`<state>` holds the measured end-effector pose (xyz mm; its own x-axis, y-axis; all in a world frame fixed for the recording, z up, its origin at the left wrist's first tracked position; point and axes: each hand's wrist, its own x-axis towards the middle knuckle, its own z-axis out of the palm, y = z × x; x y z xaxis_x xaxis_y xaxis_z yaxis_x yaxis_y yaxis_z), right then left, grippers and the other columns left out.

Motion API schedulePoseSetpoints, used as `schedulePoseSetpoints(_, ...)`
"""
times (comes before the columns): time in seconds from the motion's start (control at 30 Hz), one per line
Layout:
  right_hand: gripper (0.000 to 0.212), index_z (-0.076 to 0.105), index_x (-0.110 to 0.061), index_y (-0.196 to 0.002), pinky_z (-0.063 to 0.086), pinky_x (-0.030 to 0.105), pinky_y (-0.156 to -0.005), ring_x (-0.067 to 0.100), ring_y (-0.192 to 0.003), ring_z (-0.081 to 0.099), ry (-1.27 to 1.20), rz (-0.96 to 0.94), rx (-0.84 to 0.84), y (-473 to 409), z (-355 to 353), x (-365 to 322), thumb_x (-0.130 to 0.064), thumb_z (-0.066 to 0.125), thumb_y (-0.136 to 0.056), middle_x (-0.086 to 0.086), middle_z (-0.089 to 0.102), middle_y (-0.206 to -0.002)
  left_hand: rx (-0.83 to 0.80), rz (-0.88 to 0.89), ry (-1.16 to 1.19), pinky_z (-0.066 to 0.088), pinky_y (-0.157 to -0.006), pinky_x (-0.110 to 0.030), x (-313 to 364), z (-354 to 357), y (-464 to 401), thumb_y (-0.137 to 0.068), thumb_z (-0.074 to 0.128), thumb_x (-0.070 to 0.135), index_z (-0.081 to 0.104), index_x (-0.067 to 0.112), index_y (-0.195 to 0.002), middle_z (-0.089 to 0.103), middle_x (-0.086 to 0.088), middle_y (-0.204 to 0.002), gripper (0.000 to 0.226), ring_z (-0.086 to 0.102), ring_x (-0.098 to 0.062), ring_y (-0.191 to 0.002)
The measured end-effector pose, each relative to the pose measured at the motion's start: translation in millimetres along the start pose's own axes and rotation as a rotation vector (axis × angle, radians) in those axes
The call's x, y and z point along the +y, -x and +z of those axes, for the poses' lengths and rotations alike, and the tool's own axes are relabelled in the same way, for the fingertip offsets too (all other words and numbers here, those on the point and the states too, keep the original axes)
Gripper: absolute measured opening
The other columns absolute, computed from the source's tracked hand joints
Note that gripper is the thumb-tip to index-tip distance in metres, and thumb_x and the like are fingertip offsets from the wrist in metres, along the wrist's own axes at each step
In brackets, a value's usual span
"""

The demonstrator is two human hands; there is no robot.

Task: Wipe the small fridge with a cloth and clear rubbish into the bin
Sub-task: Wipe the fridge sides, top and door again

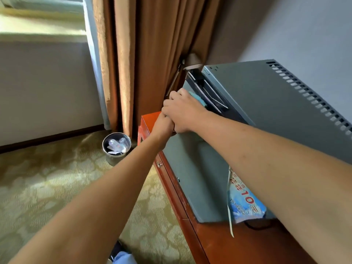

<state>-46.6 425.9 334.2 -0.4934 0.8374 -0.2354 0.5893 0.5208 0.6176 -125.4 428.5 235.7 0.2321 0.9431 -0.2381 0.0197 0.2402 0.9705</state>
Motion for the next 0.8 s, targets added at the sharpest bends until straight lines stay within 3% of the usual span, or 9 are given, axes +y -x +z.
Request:
schedulePoseSetpoints(0.1,0.037,0.063,-0.028,-0.110,0.037,0.043,-0.089,0.024,-0.104,0.051,0.007,-0.053,-0.028,-22,19,-13,-0.045,0.063,-0.077,-0.003,0.061,-0.108,0.016,-0.086,0.070,0.061,-0.079,-0.034,-31,2,-10,-0.090,0.055,0.022,0.052,0.015,-0.124,0.064,-0.006,-0.111,0.035,0.065,-0.017,-0.097)
schedulePoseSetpoints(0.27,0.038,0.065,-0.030,-0.112,0.038,0.043,-0.093,0.024,-0.107,0.051,-0.172,-0.099,-0.281,3,72,-88,-0.044,0.066,-0.076,-0.002,0.061,-0.107,-0.047,-0.253,0.020,0.056,-0.068,-0.022,-112,17,40,-0.100,0.052,0.024,0.056,0.014,-0.121,0.066,-0.003,-0.099,0.023,0.066,-0.015,-0.087)
schedulePoseSetpoints(0.4,0.035,0.063,-0.032,-0.114,0.035,0.042,-0.095,0.023,-0.107,0.050,-0.191,-0.178,-0.362,55,75,-106,-0.036,0.065,-0.080,-0.005,0.061,-0.109,-0.159,-0.389,0.082,0.059,-0.074,-0.034,-125,39,91,-0.097,0.053,0.019,0.058,0.018,-0.121,0.070,-0.011,-0.109,0.024,0.069,-0.021,-0.095)
schedulePoseSetpoints(0.5,0.036,0.062,-0.030,-0.116,0.035,0.042,-0.097,0.023,-0.110,0.049,-0.139,-0.104,-0.286,51,44,-78,-0.035,0.065,-0.081,-0.003,0.061,-0.113,-0.084,-0.324,0.138,0.060,-0.069,-0.035,-88,36,80,-0.089,0.054,0.021,0.061,0.016,-0.118,0.070,-0.014,-0.107,0.029,0.070,-0.025,-0.092)
schedulePoseSetpoints(0.63,0.042,0.059,-0.027,-0.122,0.035,0.041,-0.095,0.025,-0.115,0.049,-0.070,0.028,-0.055,16,-7,-18,-0.032,0.065,-0.081,-0.001,0.059,-0.119,0.018,-0.102,0.064,0.060,-0.087,-0.053,-15,6,32,-0.081,0.055,0.034,0.063,0.028,-0.105,0.072,-0.008,-0.102,0.025,0.070,-0.027,-0.099)
schedulePoseSetpoints(0.8,0.039,0.061,-0.028,-0.119,0.035,0.042,-0.095,0.025,-0.113,0.049,-0.023,0.057,0.003,-37,0,3,-0.033,0.063,-0.081,-0.003,0.060,-0.118,0.113,-0.144,0.133,0.059,-0.087,-0.036,16,-14,-16,-0.105,0.046,0.014,0.053,0.009,-0.139,0.059,0.003,-0.109,0.035,0.059,-0.005,-0.080)
